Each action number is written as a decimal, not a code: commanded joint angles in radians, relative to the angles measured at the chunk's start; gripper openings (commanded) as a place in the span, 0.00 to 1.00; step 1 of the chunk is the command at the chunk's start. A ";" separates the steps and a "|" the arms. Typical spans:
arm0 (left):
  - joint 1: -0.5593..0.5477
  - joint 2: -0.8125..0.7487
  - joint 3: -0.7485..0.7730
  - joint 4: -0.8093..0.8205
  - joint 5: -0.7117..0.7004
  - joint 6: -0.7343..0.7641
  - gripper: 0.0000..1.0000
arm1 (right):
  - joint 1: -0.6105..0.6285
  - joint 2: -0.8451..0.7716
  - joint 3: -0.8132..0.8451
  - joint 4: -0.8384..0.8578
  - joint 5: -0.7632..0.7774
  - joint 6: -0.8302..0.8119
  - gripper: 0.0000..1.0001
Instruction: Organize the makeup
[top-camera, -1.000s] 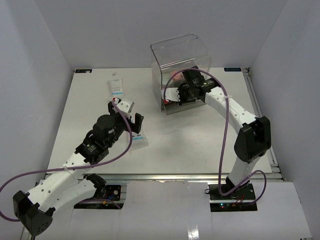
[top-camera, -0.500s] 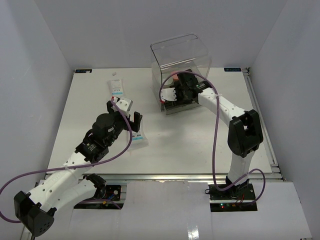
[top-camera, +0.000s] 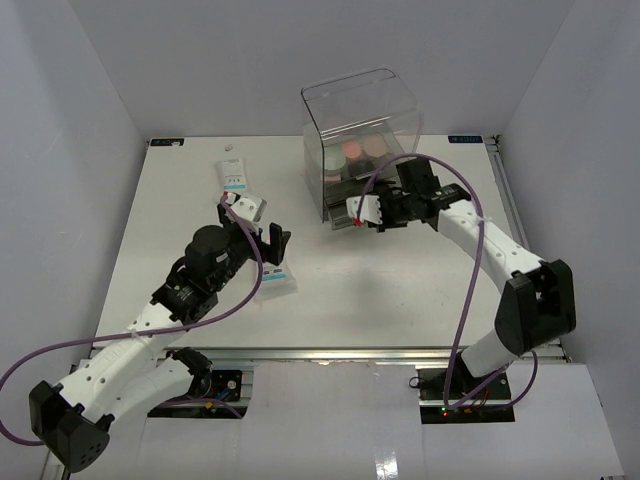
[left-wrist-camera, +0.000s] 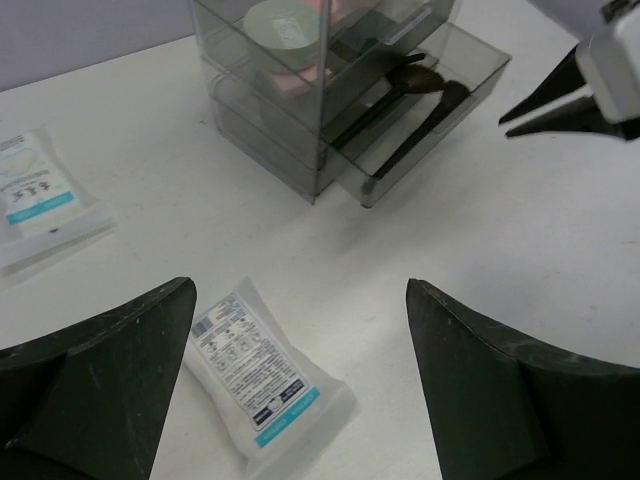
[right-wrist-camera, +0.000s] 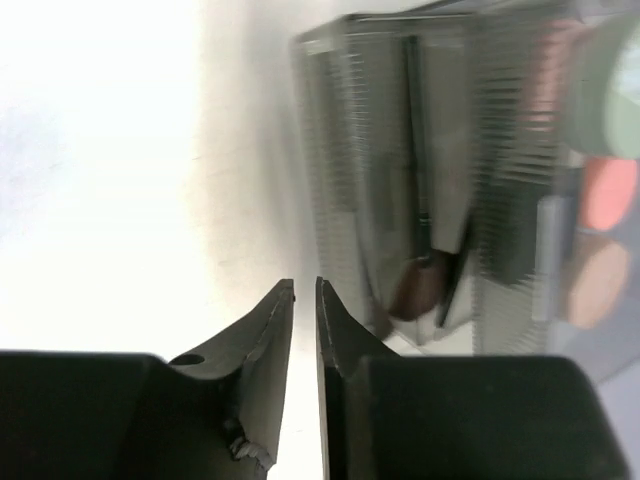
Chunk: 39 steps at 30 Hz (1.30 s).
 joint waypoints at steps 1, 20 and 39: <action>0.013 0.130 0.230 0.021 0.158 -0.190 0.95 | -0.012 0.039 -0.129 -0.037 -0.124 -0.181 0.18; 0.111 1.058 1.335 -0.398 0.054 -0.504 0.76 | -0.016 0.189 -0.198 0.459 0.110 -0.108 0.11; 0.115 1.018 1.387 -0.400 0.046 -0.407 0.72 | -0.034 0.313 -0.058 0.504 0.129 -0.044 0.13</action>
